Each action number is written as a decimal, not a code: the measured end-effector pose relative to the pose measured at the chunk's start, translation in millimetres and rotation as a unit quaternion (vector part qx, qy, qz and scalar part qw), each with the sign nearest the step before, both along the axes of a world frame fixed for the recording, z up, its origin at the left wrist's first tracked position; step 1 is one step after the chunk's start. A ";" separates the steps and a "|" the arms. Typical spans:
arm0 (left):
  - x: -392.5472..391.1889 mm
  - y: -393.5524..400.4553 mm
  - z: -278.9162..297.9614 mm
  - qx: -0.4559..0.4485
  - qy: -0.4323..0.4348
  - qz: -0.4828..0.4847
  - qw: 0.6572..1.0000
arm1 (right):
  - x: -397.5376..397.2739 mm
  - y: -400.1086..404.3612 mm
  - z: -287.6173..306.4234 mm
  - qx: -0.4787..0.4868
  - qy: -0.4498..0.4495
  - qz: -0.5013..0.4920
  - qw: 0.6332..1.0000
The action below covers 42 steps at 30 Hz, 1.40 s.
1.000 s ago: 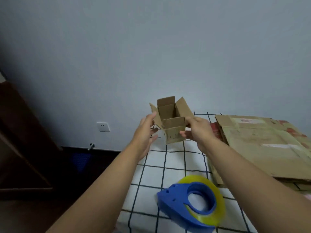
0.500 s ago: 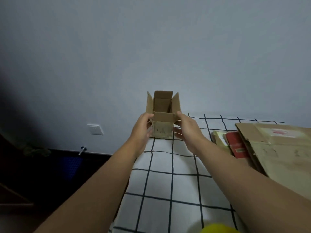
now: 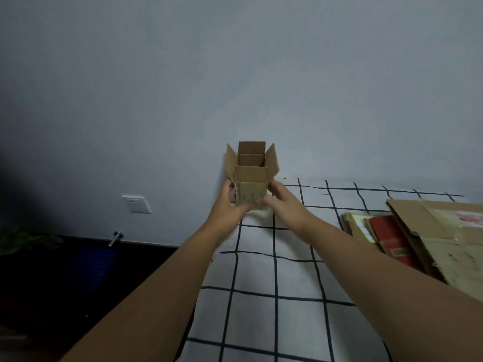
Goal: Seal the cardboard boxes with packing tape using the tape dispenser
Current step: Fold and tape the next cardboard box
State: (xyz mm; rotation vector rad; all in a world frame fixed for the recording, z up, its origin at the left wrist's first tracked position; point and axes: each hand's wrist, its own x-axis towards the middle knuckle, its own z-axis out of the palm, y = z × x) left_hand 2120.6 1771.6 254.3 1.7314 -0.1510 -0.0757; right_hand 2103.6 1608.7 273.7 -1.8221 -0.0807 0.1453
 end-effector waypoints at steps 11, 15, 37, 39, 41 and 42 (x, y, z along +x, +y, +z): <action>12.6 6.9 -16.5 0.237 -0.048 0.040 0.970 | 21.3 16.9 -24.7 -0.367 -0.045 -0.001 0.929; 17.4 6.9 -15.5 0.291 -0.040 0.025 0.956 | 30.5 15.6 -25.4 -0.388 -0.003 0.009 0.922; -128.6 -42.2 44.5 0.485 -0.192 0.068 0.851 | -120.3 -50.1 36.8 -0.559 -0.152 -0.026 0.815; -146.6 -56.4 53.1 0.485 -0.199 0.050 0.850 | -137.7 -63.8 45.9 -0.565 -0.162 -0.026 0.809; -165.6 -70.3 60.9 0.487 -0.202 0.034 0.849 | -157.2 -77.9 54.6 -0.564 -0.164 -0.029 0.809; -175.9 -76.7 64.4 0.488 -0.204 0.026 0.848 | -168.0 -85.1 58.2 -0.564 -0.163 -0.034 0.809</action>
